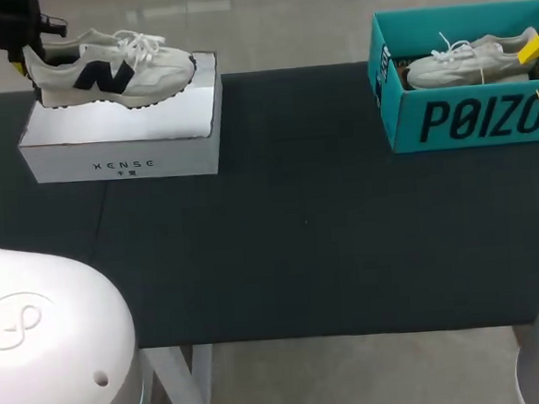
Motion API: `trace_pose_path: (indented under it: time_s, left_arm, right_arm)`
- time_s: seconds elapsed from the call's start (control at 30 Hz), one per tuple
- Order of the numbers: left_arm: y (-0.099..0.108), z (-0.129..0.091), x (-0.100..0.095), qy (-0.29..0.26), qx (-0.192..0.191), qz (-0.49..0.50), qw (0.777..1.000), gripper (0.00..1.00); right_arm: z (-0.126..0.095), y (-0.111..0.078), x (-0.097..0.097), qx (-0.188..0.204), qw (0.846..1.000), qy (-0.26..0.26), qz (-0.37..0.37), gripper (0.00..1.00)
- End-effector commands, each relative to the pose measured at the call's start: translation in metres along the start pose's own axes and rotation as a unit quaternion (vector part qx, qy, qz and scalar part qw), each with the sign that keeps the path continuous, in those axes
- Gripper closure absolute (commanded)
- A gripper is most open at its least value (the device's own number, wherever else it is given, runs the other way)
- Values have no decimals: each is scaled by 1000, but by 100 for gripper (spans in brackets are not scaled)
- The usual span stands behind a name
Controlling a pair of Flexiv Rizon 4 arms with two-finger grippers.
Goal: Take the shoe out of the shoebox, open the shoe tongue, remove and reinsert the insole, then place the shoe into the shoebox
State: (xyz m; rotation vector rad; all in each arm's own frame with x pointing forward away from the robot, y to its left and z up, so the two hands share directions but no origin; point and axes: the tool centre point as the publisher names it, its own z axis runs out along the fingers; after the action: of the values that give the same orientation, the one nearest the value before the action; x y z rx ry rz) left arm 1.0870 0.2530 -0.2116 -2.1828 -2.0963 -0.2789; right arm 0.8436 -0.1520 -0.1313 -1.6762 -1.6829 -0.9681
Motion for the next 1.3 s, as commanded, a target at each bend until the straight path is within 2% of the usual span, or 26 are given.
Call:
trace_pose_path:
  time_s: [0.03, 0.17, 0.23, 0.3, 0.5, 0.73, 0.87, 1.03, 1.3]
  left_arm:
    - [4, 1, -4, 35, -12, 43, 998, 100]
    - [7, 16, 4, 54, -17, 42, 998, 100]
    - [12, 27, 9, 46, -14, 32, 998, 100]
    - [16, 33, 12, 47, -29, 19, 998, 100]
    - [29, 49, 16, 40, -30, 2, 999, 100]
    - [39, 79, 3, 21, -24, 9, 999, 100]
    - [35, 97, -6, 16, -10, 8, 1000, 100]
    - [29, 114, -14, 0, -13, 9, 1000, 100]
    - [19, 130, -24, -1, 5, 10, 1000, 100]
  right_arm:
    - [0, 0, 0, 0, 1000, -2, 1, 0]
    - [0, 0, 0, 0, 1000, -2, 1, 0]
    - [0, 0, 0, 0, 1000, -2, 1, 0]
    - [0, 0, 0, 0, 1000, -2, 1, 0]
    - [0, 0, 0, 0, 1000, -2, 1, 0]
    - [0, 0, 0, 0, 1000, -2, 1, 0]
    - [0, 0, 0, 0, 1000, -2, 1, 0]
    - [0, 0, 0, 0, 1000, -2, 1, 0]
    - [0, 0, 0, 0, 1000, -2, 1, 0]
